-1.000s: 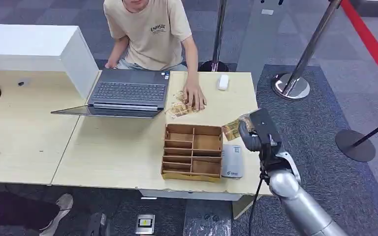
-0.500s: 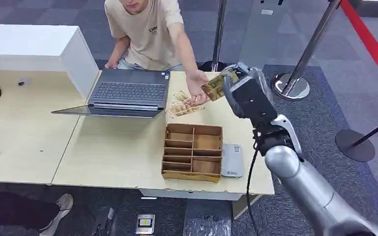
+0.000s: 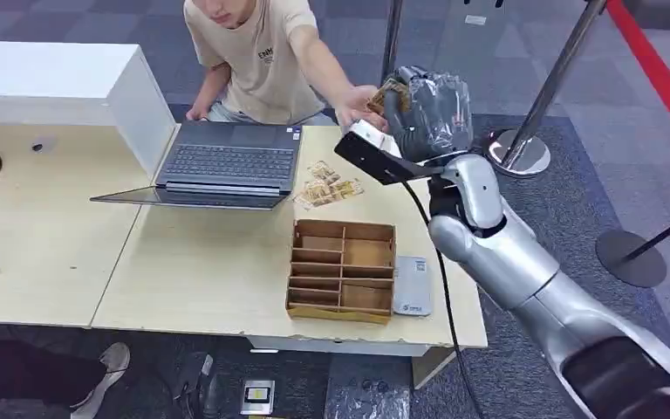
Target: Pass the card to the sensor for recognition and then transmit it.
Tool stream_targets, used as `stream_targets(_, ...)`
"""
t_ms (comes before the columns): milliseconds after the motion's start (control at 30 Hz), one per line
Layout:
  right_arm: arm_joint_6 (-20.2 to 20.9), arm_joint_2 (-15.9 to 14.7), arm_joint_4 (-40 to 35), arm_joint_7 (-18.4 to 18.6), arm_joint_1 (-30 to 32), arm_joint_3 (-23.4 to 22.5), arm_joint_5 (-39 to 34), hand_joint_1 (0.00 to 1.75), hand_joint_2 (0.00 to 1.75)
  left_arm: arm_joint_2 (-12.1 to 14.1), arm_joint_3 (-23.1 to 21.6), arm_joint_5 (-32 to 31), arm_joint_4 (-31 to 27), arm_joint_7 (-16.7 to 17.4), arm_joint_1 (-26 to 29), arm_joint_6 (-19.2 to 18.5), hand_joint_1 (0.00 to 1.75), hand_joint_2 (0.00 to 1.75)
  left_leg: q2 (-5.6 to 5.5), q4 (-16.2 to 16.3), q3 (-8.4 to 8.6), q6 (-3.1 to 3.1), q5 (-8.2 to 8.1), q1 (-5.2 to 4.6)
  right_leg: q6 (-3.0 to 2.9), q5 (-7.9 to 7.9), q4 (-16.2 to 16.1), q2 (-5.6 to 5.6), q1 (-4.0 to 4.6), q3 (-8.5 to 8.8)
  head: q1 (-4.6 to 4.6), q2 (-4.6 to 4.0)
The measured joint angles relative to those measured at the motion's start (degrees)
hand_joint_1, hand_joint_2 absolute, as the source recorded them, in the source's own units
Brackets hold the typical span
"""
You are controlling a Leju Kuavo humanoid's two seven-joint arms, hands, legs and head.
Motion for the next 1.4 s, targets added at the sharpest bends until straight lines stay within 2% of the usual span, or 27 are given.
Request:
stream_targets(33, 0.8, 0.3, 1.0, -0.6, 0.0, 0.4, -0.5, 1.75, 1.75, 0.0, 0.0, -0.2, 0.0, 0.0, -0.1, -0.1, 0.0, 0.0, 0.02, 0.0, 0.02, 0.0, 0.0, 0.01, 0.0, 0.0, 0.0, 0.02, 0.01, 0.0, -0.02, 0.0)
stream_targets(100, 2.0, 0.5, 2.5, -1.7, 0.2, 1.1, -1.7, 1.45, 1.75, -0.2, -0.1, -0.5, 0.0, 0.0, -0.2, -0.2, 0.0, 0.0, 0.01, 0.0, 0.01, 0.0, 0.0, 0.01, 0.0, 0.0, 0.0, 0.02, 0.01, -0.01, 0.0, 0.0)
stream_targets(133, 2.5, 0.7, 3.0, -2.0, 0.3, 1.3, -2.2, 1.45, 1.75, -0.2, -0.2, -0.7, 0.0, 0.0, -0.2, -0.2, 0.0, 0.0, 0.0, 0.0, 0.02, 0.0, 0.0, 0.01, 0.0, 0.0, 0.0, 0.02, 0.01, -0.01, 0.0, 0.0)
stream_targets(167, 3.4, 0.8, 3.6, -2.4, 0.5, 1.7, -2.7, 0.0, 1.75, -0.2, -0.3, -0.9, 0.0, 0.0, -0.2, -0.2, 0.0, 0.0, 0.01, 0.0, 0.02, 0.0, 0.0, 0.01, 0.0, 0.0, 0.0, 0.02, 0.01, -0.01, 0.0, 0.0)
stream_targets(200, 4.1, 0.8, 3.9, -2.7, 0.7, 1.9, -3.0, 0.0, 0.0, -0.2, -0.3, -1.0, 0.0, 0.0, -0.2, -0.2, 0.0, 0.0, 0.01, 0.0, 0.01, 0.0, 0.0, 0.01, 0.0, 0.0, 0.0, 0.02, 0.01, -0.01, 0.0, 0.0)
stream_targets(367, 5.8, 0.8, 4.8, -3.9, 1.6, 3.5, -6.7, 0.0, 0.0, -0.3, -0.4, -1.8, 0.0, 0.0, -0.2, -0.2, 0.0, 0.0, 0.02, 0.0, 0.02, 0.0, 0.01, 0.0, 0.0, 0.01, 0.0, 0.01, 0.0, -0.02, 0.0, 0.0)
stream_targets(500, 3.4, 0.8, 4.4, -4.2, 2.2, 3.2, -13.0, 0.0, 0.0, -0.3, -0.4, -1.9, 0.0, 0.0, -0.2, -0.2, 0.0, 0.0, 0.03, 0.0, 0.02, 0.0, 0.0, 0.0, 0.0, 0.0, 0.0, 0.02, 0.0, -0.03, 0.0, 0.0)
stream_targets(667, -0.4, 0.7, -1.4, -5.3, 6.0, -0.8, -28.6, 0.0, 0.0, -0.2, -0.4, -1.1, 0.0, 0.0, 0.0, -0.5, 0.0, 0.0, 0.02, 0.0, 0.0, 0.0, -0.01, 0.0, 0.0, 0.0, 0.0, 0.02, 0.0, -0.05, 0.0, 0.0)
stream_targets(700, -0.5, 0.7, -3.0, -5.2, 7.0, -1.7, -30.1, 0.0, 1.75, -0.2, -0.4, -0.9, 0.0, -0.1, 0.0, -0.5, 0.0, 0.0, 0.02, 0.0, 0.01, 0.01, -0.01, 0.0, 0.0, 0.0, 0.0, 0.02, 0.0, -0.04, -0.02, 0.0)
stream_targets(800, -1.0, 0.4, -8.1, -5.5, 11.8, -4.2, -35.1, 0.0, 1.75, -0.2, -0.2, -0.1, 0.0, -0.9, 0.5, -0.2, 0.0, 0.0, 0.02, 0.0, 0.02, 0.01, -0.02, 0.01, 0.0, -0.01, 0.0, 0.01, 0.01, -0.04, 0.02, 0.0)
stream_targets(867, -0.9, 0.1, -11.9, -5.8, 15.8, -5.7, -35.4, 0.0, 1.75, -0.1, 0.0, 0.5, 0.0, -1.6, 1.1, 0.2, 0.0, 0.0, 0.01, 0.0, 0.01, 0.02, -0.03, 0.01, 0.0, -0.01, 0.0, 0.01, 0.01, -0.04, 0.0, 0.0)
stream_targets(967, 0.3, -0.7, -16.4, -5.7, 21.9, -6.3, -31.6, 0.0, 1.75, 0.0, 0.3, 1.5, 0.0, -3.2, 1.9, 1.0, 0.0, 0.0, 0.02, 0.0, 0.02, 0.01, -0.08, 0.02, -0.01, -0.06, 0.0, 0.02, 0.02, -0.03, 0.0, 0.0)
stream_targets(1067, -0.4, -1.1, -19.8, -5.4, 28.4, -6.3, -25.9, 0.0, 1.75, 0.0, 0.7, 2.1, 0.0, -4.1, 2.9, 1.4, 0.0, 0.0, 0.01, 0.0, 0.0, 0.01, -0.09, 0.03, 0.0, -0.09, 0.0, 0.02, 0.02, -0.03, 0.0, 0.0)
stream_targets(1267, -5.2, -1.2, -23.1, -4.5, 35.8, -6.1, -17.3, 0.02, 1.75, 0.0, 1.6, 2.6, 0.0, -4.3, 3.5, 1.5, 0.0, 0.0, 0.02, 0.0, -0.01, 0.0, -0.1, 0.03, 0.0, -0.09, 0.0, 0.02, 0.02, -0.04, 0.0, 0.0)
stream_targets(1300, -5.6, -1.2, -23.2, -4.3, 36.3, -6.1, -16.7, 0.33, 1.75, 0.1, 1.6, 2.7, 0.0, -4.3, 3.6, 1.5, 0.0, 0.0, 0.03, 0.0, 0.01, 0.0, -0.09, 0.03, 0.0, -0.09, 0.0, 0.02, 0.02, -0.04, -0.02, 0.0)
stream_targets(1367, -6.6, -1.2, -23.7, -3.9, 37.5, -6.1, -15.5, 1.47, 1.75, 0.2, 1.7, 2.8, 0.0, -4.3, 3.6, 1.5, 0.0, 0.0, 0.03, 0.0, 0.01, 0.0, -0.09, 0.03, 0.0, -0.09, 0.0, 0.02, 0.02, -0.02, 0.0, 0.0)
stream_targets(1400, -7.0, -1.2, -23.8, -3.6, 38.1, -6.1, -15.1, 1.54, 1.75, 0.2, 1.7, 2.8, 0.0, -4.3, 3.6, 1.5, 0.0, 0.0, 0.02, 0.0, 0.01, 0.0, -0.09, 0.03, 0.0, -0.09, 0.0, 0.02, 0.02, -0.02, 0.0, 0.0)
